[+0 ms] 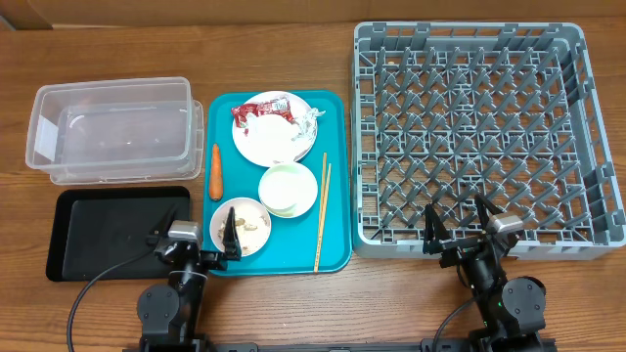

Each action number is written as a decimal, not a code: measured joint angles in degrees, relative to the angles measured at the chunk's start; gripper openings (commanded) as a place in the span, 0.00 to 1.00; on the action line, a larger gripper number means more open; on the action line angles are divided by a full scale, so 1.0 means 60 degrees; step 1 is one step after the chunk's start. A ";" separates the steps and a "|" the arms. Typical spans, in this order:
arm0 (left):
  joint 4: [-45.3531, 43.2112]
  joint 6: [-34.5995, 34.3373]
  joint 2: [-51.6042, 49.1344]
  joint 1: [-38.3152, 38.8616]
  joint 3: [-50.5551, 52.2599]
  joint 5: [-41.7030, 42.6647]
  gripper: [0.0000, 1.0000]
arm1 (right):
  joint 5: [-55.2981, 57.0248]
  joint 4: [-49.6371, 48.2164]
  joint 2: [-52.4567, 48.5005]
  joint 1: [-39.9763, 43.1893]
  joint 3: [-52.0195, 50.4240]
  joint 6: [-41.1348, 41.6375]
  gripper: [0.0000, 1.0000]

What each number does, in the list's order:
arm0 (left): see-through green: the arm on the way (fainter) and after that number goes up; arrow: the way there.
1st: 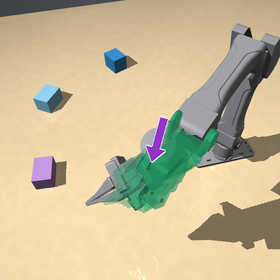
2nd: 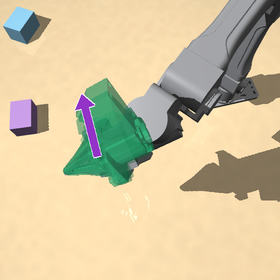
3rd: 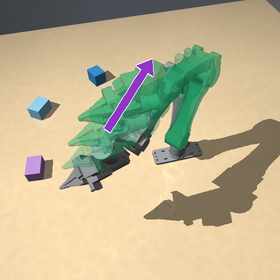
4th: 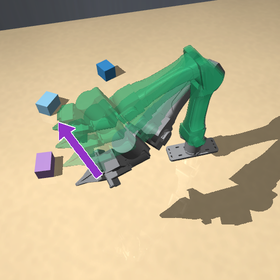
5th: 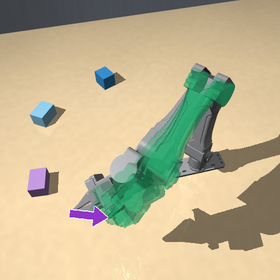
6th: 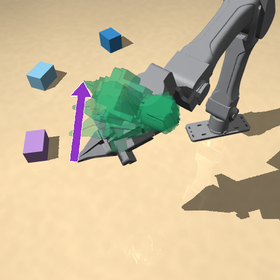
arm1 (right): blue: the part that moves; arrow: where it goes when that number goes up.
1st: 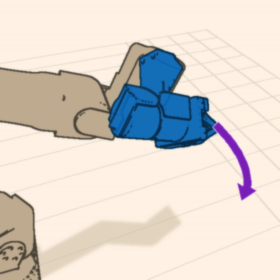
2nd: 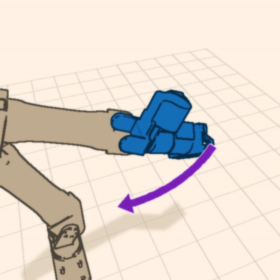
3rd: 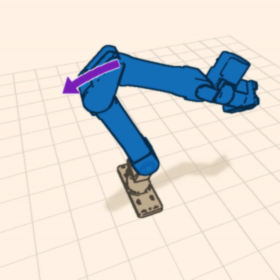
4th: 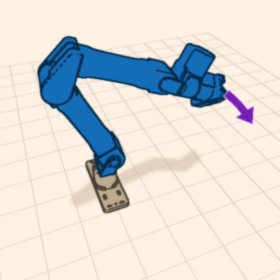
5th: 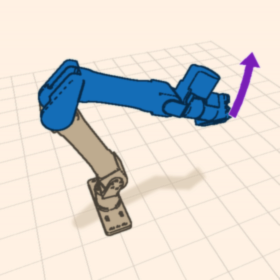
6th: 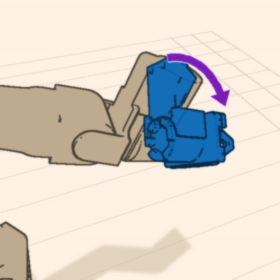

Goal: Sort waste into correct bins and load items into the dishwasher

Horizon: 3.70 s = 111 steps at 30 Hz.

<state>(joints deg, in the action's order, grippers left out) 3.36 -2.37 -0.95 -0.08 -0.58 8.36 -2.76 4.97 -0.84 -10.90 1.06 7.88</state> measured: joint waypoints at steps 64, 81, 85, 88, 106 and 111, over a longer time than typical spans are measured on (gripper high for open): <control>0.7264 -0.2229 -1.6899 0.1701 -1.4305 0.0612 0.94 | -0.0004 0.0000 0.0000 -0.0004 0.0000 0.0000 1.00; 0.6717 -0.2528 -1.8203 0.2368 -1.4305 -0.1727 0.75 | 0.0000 0.0000 0.0000 -0.0004 0.0000 0.0000 1.00; 0.6714 -0.2594 -1.8593 0.2364 -1.4305 -0.1734 0.69 | 0.0004 -0.0004 0.0000 0.0000 0.0000 0.0000 1.00; 0.6714 -0.2608 -1.8986 0.2364 -1.4305 -0.1763 0.63 | 0.0000 -0.0004 0.0000 -0.0004 0.0000 -0.0004 1.00; 0.5934 -0.2619 -1.9289 0.2284 -1.4305 -0.1803 0.55 | -0.0004 -0.0004 0.0000 0.0000 0.0000 0.0000 1.00; 0.5934 -0.2619 -1.9289 0.2284 -1.4305 -0.2087 0.54 | -0.0004 -0.0004 0.0000 -0.0004 0.0000 0.0000 1.00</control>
<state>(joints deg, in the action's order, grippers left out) 38.96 -18.09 -116.68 13.63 -86.41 -4.16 -2.79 4.95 -0.84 -10.92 1.06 7.88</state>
